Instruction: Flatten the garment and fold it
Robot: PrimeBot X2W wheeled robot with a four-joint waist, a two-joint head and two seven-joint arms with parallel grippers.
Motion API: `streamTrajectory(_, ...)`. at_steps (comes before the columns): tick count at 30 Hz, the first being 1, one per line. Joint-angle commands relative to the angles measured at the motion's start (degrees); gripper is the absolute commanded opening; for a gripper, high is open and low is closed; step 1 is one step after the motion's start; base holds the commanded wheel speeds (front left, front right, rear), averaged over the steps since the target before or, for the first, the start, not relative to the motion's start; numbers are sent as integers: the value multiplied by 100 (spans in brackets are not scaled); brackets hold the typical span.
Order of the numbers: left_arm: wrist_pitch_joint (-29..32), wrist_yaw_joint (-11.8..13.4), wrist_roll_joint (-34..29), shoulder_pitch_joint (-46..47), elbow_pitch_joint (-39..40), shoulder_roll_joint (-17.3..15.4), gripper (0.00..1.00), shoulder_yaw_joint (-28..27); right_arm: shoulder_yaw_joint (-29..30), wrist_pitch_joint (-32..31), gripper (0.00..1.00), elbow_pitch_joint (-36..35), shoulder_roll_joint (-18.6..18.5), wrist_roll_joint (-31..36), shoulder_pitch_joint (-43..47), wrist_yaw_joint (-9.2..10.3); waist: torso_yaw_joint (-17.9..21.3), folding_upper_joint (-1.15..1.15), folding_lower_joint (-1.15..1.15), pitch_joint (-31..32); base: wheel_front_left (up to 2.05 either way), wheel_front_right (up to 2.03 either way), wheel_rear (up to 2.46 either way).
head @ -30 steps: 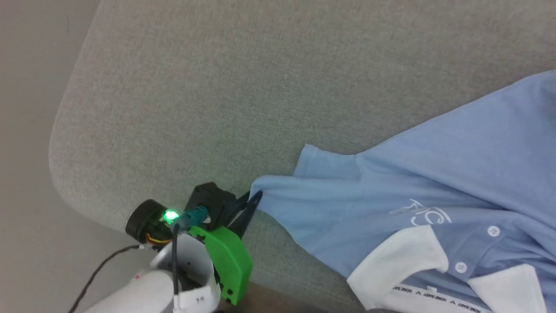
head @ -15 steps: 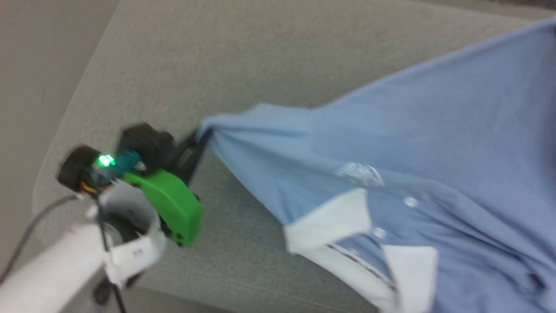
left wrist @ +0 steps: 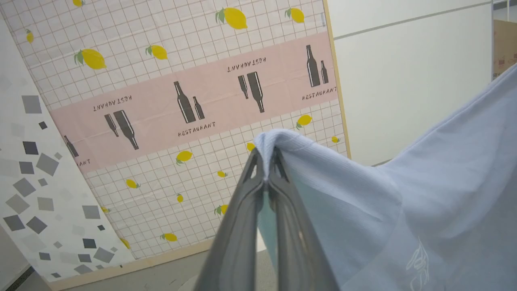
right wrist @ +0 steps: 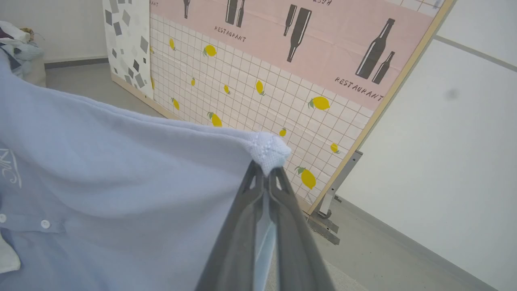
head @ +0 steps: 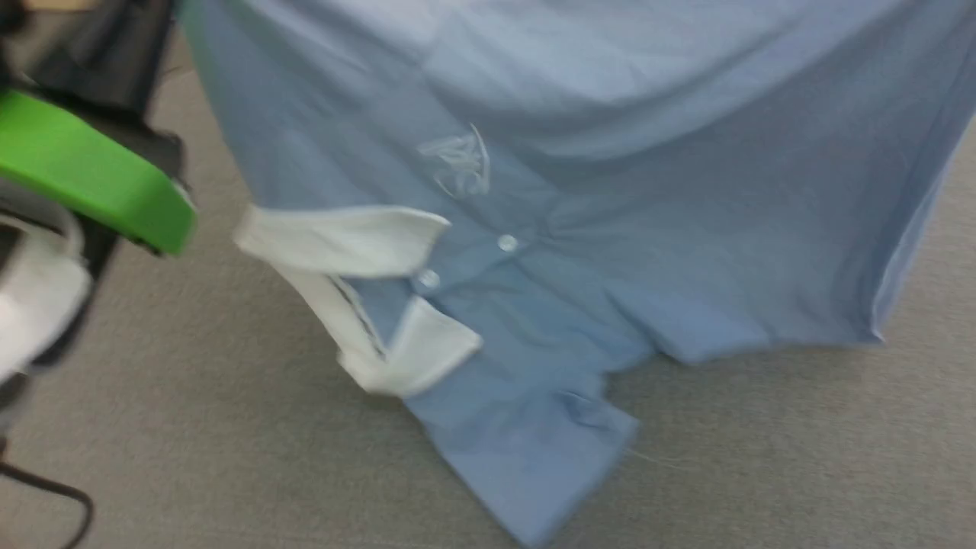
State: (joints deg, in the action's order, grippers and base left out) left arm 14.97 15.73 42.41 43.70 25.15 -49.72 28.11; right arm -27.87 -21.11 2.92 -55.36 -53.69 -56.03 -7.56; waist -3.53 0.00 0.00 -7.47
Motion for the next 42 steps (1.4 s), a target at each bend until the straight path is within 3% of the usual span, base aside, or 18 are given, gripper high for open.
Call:
streamTrajectory(1, -39, 21, 69, 185, 49, -68, 0, -125, 67, 36, 0, -64, 16, -87, -115, 8, 324, 0, 0, 240, 0, 0, 0)
streamTrajectory(6, 27, -67, 111, 752, 164, -266, 0, -500, 357, 10, 0, -295, -7, -194, -265, 8, 491, 0, 0, 113, 0, 0, 0)
streamTrajectory(13, 222, -540, 161, 1831, -164, -395, 0, -701, 755, 13, 0, -433, 5, -68, -468, 8, 667, 0, 0, -380, 0, 0, 0)
streamTrajectory(20, 530, -1298, 129, 3373, -1171, -269, 0, -583, 1000, 75, 0, -273, 169, 249, -1029, 8, 879, 0, 0, -1294, 0, 0, 0)
streamTrajectory(27, 613, -2106, -538, 5364, -2776, 18, 0, -150, 739, 573, 0, 474, 433, 643, -2213, 8, 1072, 0, 0, -2344, 0, 0, 0)
streamTrajectory(31, 415, -2273, -854, 6446, -3707, 401, 0, 240, 431, 903, 0, 1081, 603, 817, -3014, 8, 1099, 0, 0, -2791, 0, 0, 0)
streamTrajectory(37, -198, -2317, -1239, 7886, -4974, 816, 0, 795, -132, 1408, 0, 2061, 877, 998, -4190, 8, 1157, 0, 0, -3213, 0, 0, 0)
streamTrajectory(42, -778, -2320, -1260, 8505, -5789, 1039, 0, 1169, -542, 1937, 0, 2792, 1046, 1070, -4834, 8, 1087, 0, 0, -3390, 0, 0, 0)
